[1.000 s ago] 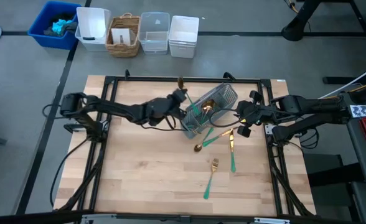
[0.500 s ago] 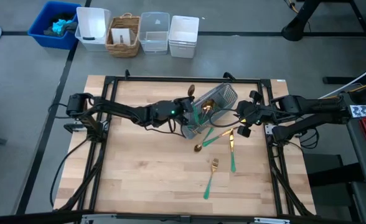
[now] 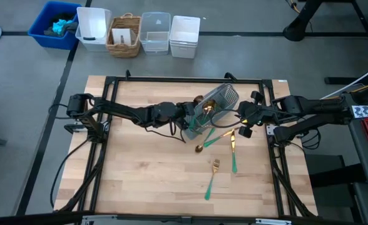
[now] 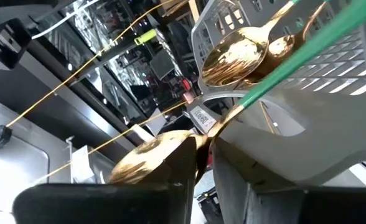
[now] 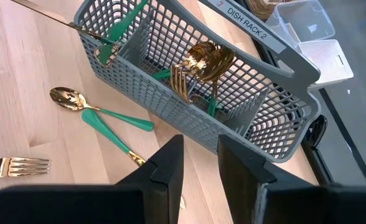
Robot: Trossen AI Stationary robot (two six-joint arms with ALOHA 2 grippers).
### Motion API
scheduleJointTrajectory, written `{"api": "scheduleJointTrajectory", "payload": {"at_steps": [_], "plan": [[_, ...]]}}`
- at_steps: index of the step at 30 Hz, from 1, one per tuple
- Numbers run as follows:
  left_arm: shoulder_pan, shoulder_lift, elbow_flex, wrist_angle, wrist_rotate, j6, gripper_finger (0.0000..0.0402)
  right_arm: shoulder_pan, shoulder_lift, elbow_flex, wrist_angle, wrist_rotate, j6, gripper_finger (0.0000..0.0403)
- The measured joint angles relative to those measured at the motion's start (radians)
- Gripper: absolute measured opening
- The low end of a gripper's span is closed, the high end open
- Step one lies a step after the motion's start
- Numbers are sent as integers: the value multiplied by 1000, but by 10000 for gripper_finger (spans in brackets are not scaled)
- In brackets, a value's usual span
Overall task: Sort silverware
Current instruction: Put the bottom left spoon into the basket
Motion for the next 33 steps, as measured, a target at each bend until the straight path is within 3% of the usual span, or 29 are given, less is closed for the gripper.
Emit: {"api": "scheduleJointTrajectory", "payload": {"at_steps": [7, 17, 21, 27, 33], "plan": [[1, 0, 0, 22, -2, -10, 6, 0, 0, 0, 0, 0, 0, 99], [0, -1, 0, 35, -1, -48, 3, 0, 0, 0, 0, 0, 0, 99], [0, -4, 0, 116, -1, -47, 2, 0, 0, 0, 0, 0, 0, 99], [1, -4, 0, 241, 0, 33, 2, 0, 0, 0, 0, 0, 0, 99], [17, -4, 0, 200, 0, 134, 2, 0, 0, 0, 0, 0, 0, 99]]}}
